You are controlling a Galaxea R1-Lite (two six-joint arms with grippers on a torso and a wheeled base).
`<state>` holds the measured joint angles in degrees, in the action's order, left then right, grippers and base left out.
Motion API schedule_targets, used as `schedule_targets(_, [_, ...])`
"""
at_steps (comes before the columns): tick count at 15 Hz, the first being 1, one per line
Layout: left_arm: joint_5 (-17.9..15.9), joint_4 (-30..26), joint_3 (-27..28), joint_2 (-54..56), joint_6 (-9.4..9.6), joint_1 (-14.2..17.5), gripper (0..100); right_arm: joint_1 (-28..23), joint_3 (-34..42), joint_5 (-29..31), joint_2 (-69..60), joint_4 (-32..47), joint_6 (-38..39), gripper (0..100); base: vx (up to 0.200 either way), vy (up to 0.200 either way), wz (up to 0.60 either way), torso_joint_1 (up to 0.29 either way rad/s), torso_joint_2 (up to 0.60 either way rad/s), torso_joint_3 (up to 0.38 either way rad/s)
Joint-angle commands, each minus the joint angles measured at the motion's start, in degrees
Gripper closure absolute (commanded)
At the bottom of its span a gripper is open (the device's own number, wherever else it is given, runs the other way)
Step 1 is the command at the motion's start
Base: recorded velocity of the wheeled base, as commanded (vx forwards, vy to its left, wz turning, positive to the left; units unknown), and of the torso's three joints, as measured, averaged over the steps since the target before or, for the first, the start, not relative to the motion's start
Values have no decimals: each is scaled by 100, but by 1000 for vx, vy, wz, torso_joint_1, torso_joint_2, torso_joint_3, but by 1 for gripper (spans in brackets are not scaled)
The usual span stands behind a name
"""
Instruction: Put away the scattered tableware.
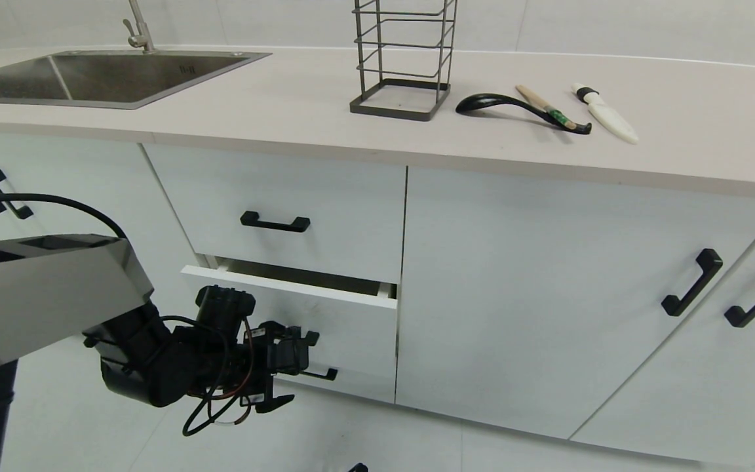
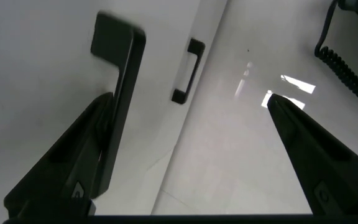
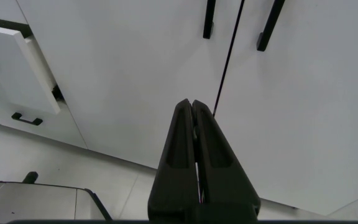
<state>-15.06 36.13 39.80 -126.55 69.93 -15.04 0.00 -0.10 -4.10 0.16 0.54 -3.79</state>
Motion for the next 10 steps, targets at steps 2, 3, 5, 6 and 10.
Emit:
schedule_targets(2, [-15,25,-306,588,-14,19,0,0,1,-12,2,-1,1,100,0,0,0,0,0,0])
schedule_targets(3, [-15,25,-473,807,-23,10,0,0,1,-3,2,-1,-8,100,0,0,0,0,0,0])
schedule_targets(5, [-15,25,-834,1273,-23,-25,0,0,1,-3,2,-1,1,100,0,0,0,0,0,0])
schedule_targets(6, [-15,25,-1036,1572,-84,-51,0,0,1,-12,2,-1,1,100,0,0,0,0,0,0])
schedule_targets(10, [-50,-80,-1379,2662,-647,-350,0,0,1,-3,2,-1,1,100,0,0,0,0,0,0])
